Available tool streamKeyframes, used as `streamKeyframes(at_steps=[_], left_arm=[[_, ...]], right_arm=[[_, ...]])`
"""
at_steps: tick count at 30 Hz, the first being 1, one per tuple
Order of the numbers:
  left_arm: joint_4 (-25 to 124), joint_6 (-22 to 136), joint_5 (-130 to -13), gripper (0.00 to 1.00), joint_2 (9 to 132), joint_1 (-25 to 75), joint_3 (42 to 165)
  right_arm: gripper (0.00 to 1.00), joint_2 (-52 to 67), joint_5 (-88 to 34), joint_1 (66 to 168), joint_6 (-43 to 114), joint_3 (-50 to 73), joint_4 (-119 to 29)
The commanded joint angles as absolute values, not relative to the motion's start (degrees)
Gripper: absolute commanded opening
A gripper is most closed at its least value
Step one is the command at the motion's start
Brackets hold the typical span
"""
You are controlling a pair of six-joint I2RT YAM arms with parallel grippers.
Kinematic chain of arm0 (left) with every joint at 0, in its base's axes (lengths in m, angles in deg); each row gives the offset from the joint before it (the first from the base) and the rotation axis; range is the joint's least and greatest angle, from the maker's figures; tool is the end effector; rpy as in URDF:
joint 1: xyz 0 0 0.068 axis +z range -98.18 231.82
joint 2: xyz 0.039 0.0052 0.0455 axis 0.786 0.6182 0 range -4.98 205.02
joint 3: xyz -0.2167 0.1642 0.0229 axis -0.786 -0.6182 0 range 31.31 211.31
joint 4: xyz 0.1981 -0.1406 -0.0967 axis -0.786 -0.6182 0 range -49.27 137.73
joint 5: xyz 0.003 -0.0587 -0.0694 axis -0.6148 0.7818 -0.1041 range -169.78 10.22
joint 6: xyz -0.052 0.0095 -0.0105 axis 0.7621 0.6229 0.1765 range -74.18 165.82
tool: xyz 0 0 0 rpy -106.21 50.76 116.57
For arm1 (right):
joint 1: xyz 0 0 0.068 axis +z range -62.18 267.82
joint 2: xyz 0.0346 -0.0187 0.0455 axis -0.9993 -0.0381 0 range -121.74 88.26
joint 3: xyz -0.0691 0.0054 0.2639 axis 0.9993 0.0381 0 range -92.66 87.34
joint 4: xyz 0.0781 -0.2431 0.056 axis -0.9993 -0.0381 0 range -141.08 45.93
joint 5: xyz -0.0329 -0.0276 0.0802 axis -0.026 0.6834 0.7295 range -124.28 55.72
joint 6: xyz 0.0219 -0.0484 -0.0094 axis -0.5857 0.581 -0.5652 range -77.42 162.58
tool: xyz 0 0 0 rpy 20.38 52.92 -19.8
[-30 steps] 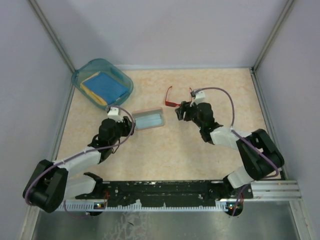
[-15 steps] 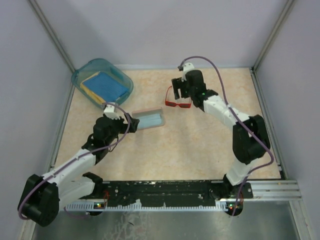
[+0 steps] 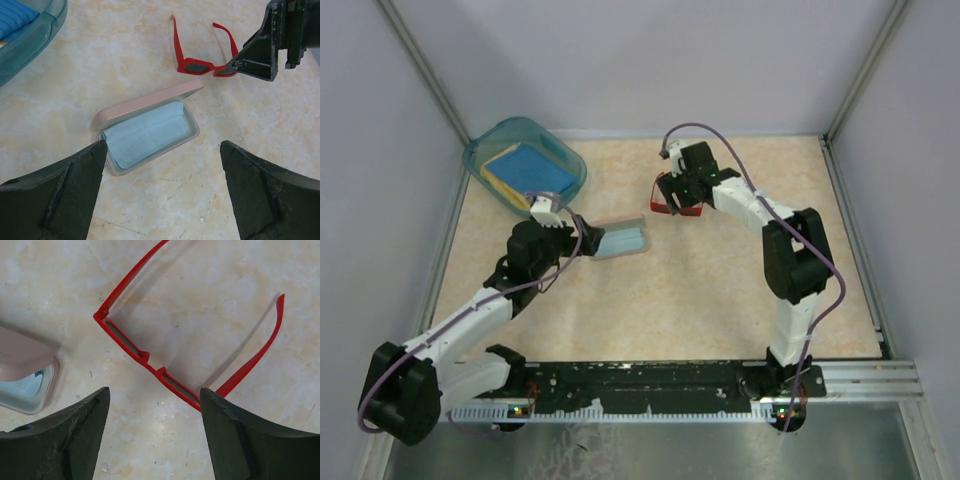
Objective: Organize the sunglasses
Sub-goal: Pick up the sunglasses from the center of the board.
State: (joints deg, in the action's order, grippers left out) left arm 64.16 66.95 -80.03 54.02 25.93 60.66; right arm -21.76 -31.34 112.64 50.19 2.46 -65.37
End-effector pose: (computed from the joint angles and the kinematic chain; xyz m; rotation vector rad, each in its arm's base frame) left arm 0.2099 -0.1018 0.2456 0.0732 1.8383 -0.5775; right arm 0.3924 0.1834 0.2323 -0.6909 2.2875 0.2033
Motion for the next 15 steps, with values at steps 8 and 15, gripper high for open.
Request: streamKeyframes(at_steps=[8, 15], left_arm=[[64.28, 66.15, -78.77, 1.0, 56.97, 26.12, 62.65], [64.08, 66.04, -78.85, 1.0, 57.68, 26.11, 62.78]], right_arm=[[0.69, -25.7, -28.64, 112.25, 52.94, -1.48, -65.54], [0.69, -27.34, -28.74, 112.16, 53.34, -2.52, -65.35]])
